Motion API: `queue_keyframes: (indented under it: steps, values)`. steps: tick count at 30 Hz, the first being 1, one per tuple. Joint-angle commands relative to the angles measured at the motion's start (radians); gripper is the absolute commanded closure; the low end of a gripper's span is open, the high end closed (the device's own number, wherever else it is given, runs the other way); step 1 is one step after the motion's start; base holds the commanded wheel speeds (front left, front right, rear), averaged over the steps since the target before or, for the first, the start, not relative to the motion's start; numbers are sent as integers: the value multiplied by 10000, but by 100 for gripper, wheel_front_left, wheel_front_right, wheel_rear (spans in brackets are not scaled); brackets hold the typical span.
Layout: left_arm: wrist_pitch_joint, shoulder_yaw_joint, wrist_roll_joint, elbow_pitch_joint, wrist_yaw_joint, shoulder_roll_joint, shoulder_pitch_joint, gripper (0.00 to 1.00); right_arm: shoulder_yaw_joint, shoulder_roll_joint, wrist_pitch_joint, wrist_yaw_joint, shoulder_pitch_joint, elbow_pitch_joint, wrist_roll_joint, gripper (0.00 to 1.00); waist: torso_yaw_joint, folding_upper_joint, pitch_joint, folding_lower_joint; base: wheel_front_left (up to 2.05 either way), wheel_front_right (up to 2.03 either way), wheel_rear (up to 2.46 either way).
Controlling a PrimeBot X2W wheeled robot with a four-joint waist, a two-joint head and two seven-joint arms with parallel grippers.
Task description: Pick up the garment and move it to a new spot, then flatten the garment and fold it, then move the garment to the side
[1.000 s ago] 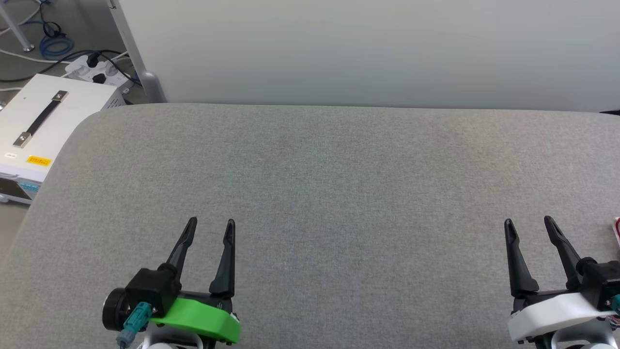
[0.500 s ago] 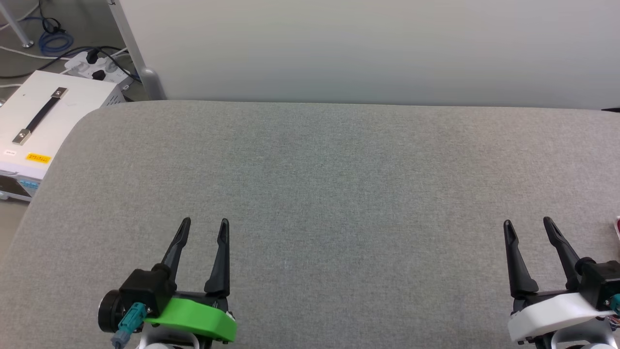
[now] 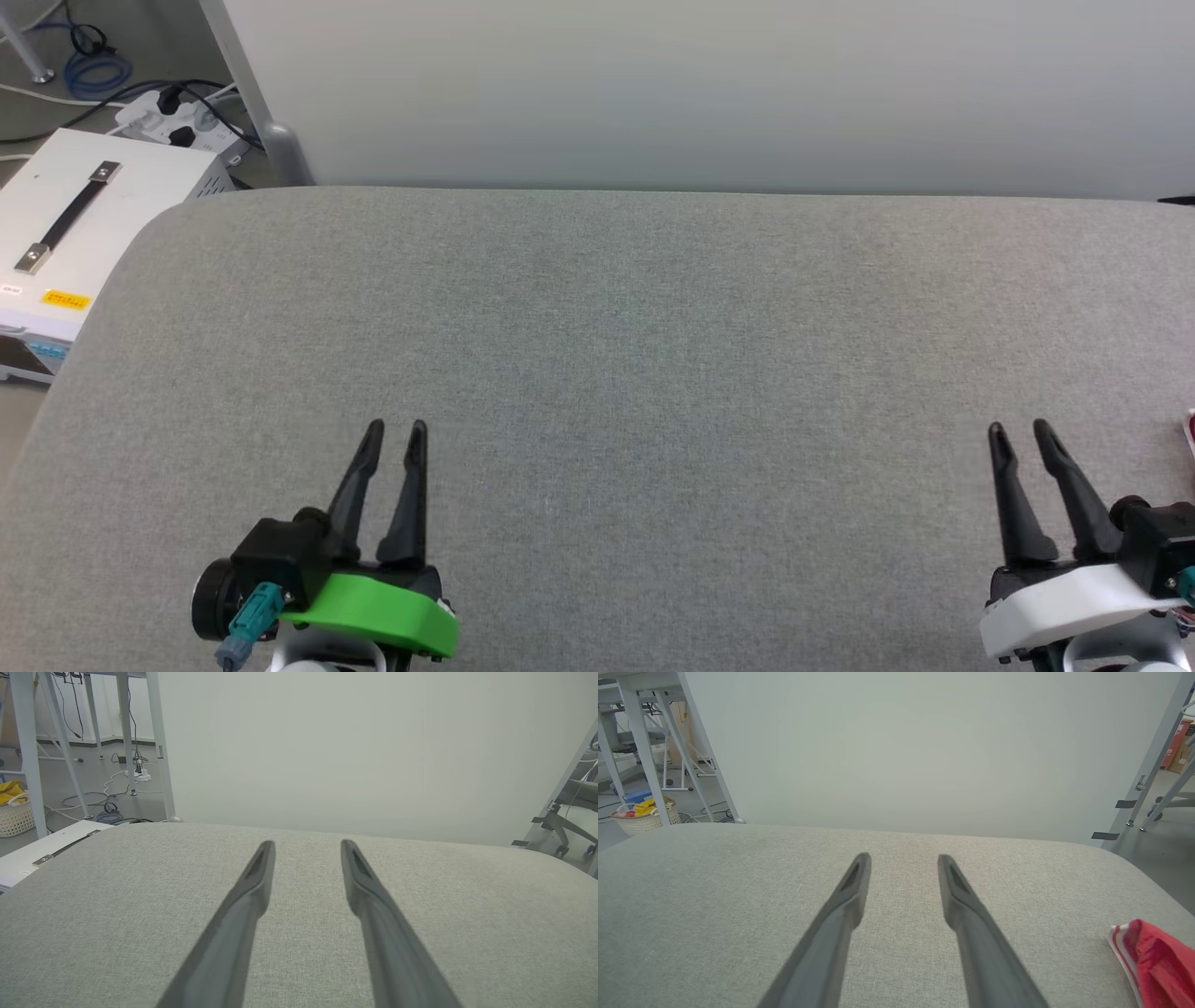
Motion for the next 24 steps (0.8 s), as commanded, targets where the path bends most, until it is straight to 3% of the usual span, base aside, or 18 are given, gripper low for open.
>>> queue_keyframes:
  steps: [1, 24]
  values:
    - [6, 2, 5, -3, 3, 0, 0, 100, 1, 3, 3, 0, -2, 1, -3, 100, -2, 0, 0, 0, 0, 0, 0]
    - [460, 124, 368, -102, 213, -27, -32, 100, 91, 97, 263, -2, -144, 115, -260, 100, -77, 0, -63, 0, 0, 0, 0]
